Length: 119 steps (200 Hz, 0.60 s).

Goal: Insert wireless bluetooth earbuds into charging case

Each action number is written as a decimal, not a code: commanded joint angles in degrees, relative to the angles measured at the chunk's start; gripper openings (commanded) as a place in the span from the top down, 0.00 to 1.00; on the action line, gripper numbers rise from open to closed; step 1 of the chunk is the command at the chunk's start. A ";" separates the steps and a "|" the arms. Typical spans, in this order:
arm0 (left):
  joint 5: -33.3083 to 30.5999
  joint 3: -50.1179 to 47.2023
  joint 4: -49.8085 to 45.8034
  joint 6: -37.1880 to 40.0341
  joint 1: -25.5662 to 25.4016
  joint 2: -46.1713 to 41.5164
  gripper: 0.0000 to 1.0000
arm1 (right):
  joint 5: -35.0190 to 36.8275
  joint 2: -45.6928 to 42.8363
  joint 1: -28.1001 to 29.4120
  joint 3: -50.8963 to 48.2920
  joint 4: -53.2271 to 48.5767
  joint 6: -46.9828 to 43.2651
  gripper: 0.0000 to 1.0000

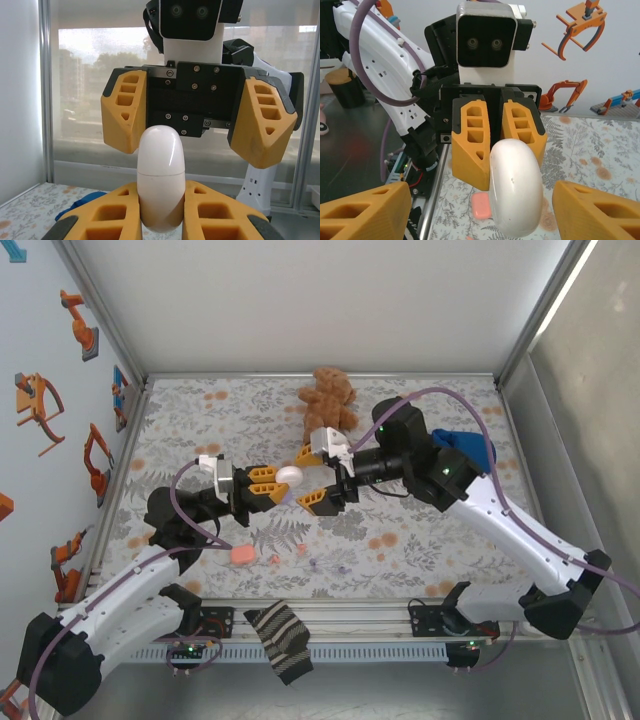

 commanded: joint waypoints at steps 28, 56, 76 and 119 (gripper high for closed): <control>-0.21 -0.25 1.71 1.21 -0.51 -0.26 0.93 | 0.50 2.11 0.51 3.36 -2.55 -0.44 0.43; -0.21 -0.16 1.56 1.22 -0.65 -0.12 0.93 | 0.75 2.29 0.50 3.22 -2.45 -0.43 0.52; -0.23 -0.18 1.59 1.22 -0.60 -0.03 0.93 | 0.73 2.29 0.50 3.17 -2.24 -0.43 0.59; -0.21 -0.09 1.48 1.30 -0.70 0.06 0.93 | 0.73 2.43 0.50 3.23 -1.93 0.34 0.73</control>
